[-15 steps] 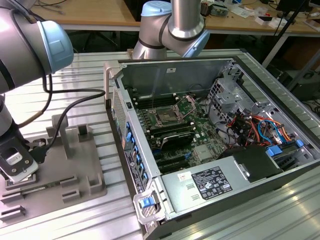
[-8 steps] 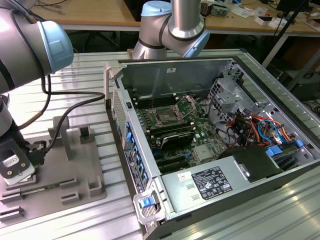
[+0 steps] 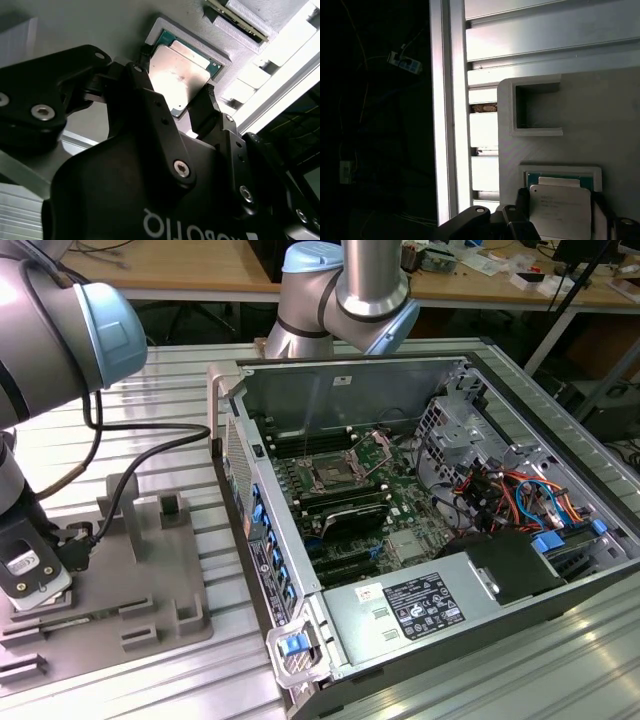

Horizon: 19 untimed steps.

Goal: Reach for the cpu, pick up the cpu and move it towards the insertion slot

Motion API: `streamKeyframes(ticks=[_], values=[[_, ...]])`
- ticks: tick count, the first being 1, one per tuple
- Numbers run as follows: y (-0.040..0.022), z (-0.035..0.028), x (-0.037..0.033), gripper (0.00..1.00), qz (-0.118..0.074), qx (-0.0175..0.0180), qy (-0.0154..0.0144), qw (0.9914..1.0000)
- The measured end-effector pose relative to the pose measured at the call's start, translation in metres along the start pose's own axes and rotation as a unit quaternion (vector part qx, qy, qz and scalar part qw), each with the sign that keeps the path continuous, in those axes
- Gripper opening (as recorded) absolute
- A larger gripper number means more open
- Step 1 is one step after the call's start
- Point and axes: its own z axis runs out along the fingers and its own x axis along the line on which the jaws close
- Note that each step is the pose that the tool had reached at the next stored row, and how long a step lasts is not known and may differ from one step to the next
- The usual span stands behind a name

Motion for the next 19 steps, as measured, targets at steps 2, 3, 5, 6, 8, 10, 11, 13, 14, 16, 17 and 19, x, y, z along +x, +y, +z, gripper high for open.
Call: streamKeyframes(ticks=[2, 3, 5, 6, 8, 10, 11, 13, 14, 16, 17, 19], values=[[0.0, 0.0, 0.0, 0.55, 0.0, -0.0001, 0.0, 1.0], [-0.0001, 0.0, 0.0, 0.55, 0.0, 0.0, 0.0, 1.0], [0.0, -0.0001, 0.0, 0.55, 0.0, -0.0001, -0.0001, 1.0], [0.0, -0.0005, 0.0, 0.55, 0.0, -0.0001, -0.0003, 1.0], [0.0, -0.0025, -0.0001, 0.55, 0.0, -0.0002, -0.0003, 1.0], [0.0, -0.0056, 0.0, 0.55, 0.0, -0.0001, -0.0001, 1.0], [0.0001, -0.0072, 0.0, 0.55, 0.0, -0.0001, -0.0001, 1.0], [0.0001, -0.0114, 0.0, 0.55, 0.0, -0.0001, 0.0, 1.0], [0.0002, -0.0135, 0.0, 0.55, 0.0, -0.0001, 0.0, 1.0], [0.0002, -0.0164, 0.0, 0.55, -0.001, 0.0, 0.0, 1.0], [0.0002, -0.0184, 0.0, 0.55, -0.002, -0.0001, 0.0, 1.0], [0.0004, -0.0269, 0.0, 0.55, -0.005, 0.0, 0.0001, 0.99999]])
